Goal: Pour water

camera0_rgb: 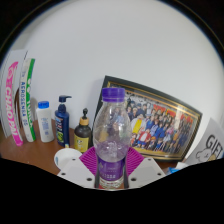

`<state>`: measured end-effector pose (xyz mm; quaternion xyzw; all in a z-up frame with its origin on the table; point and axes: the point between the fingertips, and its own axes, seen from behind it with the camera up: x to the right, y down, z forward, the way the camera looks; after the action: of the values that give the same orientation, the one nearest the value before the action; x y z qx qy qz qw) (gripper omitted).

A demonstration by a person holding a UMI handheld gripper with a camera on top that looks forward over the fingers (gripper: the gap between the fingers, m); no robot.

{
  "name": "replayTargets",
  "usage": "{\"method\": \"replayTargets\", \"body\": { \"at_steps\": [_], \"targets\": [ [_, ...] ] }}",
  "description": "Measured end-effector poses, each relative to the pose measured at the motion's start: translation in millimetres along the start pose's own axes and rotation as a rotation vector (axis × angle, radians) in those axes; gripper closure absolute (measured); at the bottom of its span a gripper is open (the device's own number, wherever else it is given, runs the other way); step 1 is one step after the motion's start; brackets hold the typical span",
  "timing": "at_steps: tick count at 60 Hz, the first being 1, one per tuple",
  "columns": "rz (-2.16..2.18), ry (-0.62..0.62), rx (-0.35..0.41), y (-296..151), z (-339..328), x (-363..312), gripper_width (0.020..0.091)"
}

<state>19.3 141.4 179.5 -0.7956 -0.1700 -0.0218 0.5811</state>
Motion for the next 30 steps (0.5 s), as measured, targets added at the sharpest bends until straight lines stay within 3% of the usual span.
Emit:
{"method": "replayTargets", "body": {
  "at_steps": [21, 23, 30],
  "targets": [
    [0.28, -0.037, -0.051, 82, 43, -7, 0.0774],
    [0.279, -0.038, -0.008, 78, 43, -7, 0.0773],
    [0.279, -0.026, 0.019, 79, 37, -9, 0.0736]
  ]
}}
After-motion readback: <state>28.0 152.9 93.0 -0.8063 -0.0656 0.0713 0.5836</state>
